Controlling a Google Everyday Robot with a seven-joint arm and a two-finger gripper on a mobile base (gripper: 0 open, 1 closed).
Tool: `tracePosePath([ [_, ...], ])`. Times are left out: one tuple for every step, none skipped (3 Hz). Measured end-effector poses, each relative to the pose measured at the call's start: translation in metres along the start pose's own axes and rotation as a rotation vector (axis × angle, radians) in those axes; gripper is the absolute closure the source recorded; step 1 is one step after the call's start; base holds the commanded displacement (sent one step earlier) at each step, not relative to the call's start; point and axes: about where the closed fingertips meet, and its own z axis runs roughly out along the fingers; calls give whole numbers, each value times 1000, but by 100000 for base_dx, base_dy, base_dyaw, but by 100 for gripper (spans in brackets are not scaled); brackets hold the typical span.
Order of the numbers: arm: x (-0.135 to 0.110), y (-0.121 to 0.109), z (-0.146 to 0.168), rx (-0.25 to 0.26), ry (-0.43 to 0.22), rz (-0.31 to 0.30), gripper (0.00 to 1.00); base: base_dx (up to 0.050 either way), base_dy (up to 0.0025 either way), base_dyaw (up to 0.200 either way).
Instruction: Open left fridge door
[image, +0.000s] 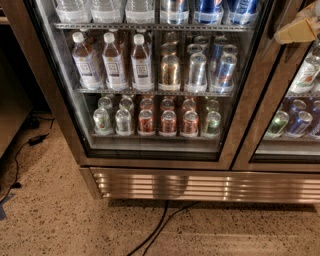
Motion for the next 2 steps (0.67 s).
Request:
tracePosePath([
  [0,-3,0,0,0,0,100,0,0,0],
  [1,-5,0,0,0,0,100,0,0,0],
])
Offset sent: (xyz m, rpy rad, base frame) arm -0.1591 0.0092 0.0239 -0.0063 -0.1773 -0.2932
